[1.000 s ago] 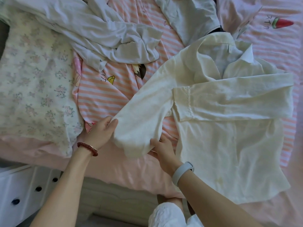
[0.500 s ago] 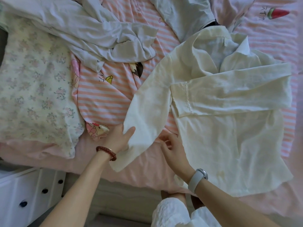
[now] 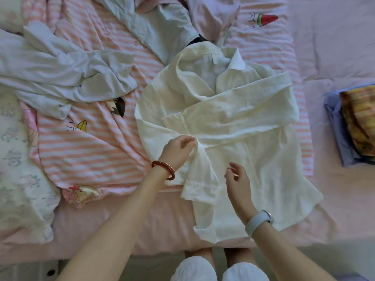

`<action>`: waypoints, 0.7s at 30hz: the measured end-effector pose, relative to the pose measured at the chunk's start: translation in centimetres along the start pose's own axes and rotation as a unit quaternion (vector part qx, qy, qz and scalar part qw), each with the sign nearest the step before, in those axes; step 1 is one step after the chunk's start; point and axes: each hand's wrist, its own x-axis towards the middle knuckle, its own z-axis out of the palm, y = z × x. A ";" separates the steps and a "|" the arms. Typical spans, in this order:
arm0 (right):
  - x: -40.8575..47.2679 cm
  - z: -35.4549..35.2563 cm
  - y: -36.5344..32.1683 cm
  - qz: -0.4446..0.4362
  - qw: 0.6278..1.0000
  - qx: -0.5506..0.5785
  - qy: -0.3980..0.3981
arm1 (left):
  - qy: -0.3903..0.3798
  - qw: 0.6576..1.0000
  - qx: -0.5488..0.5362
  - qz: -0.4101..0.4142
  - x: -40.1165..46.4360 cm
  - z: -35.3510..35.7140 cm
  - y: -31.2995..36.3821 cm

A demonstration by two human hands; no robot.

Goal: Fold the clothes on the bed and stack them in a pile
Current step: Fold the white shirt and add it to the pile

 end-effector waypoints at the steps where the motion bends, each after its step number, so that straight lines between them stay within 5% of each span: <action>1: 0.1 0.2 0.3 -0.015 1.000 -0.027 -0.006 | 0.049 0.993 0.099 0.046 0.5 -0.3 -0.7; 5: -0.4 1.9 1.7 -0.161 0.959 -0.227 -0.048 | 0.089 0.898 0.404 0.148 3.2 -1.4 -3.2; 8: -0.8 3.4 3.7 -0.323 0.813 -0.456 -0.162 | 0.060 0.831 0.529 0.163 5.5 -1.6 -4.0; 10: -0.5 4.0 4.4 -0.322 0.763 -0.519 -0.210 | 0.057 0.806 0.561 0.183 6.9 -1.5 -4.4; 13: 1.1 4.1 4.7 -0.321 0.761 -0.528 -0.199 | 0.081 0.783 0.585 0.195 8.0 -1.1 -4.5; 17: 2.3 4.7 4.3 -0.315 0.749 -0.535 -0.230 | 0.099 0.820 0.528 0.199 7.5 -0.7 -4.6; 21: 2.1 5.2 3.8 -0.304 0.766 -0.529 -0.203 | 0.089 0.806 0.566 0.149 6.8 -1.5 -4.3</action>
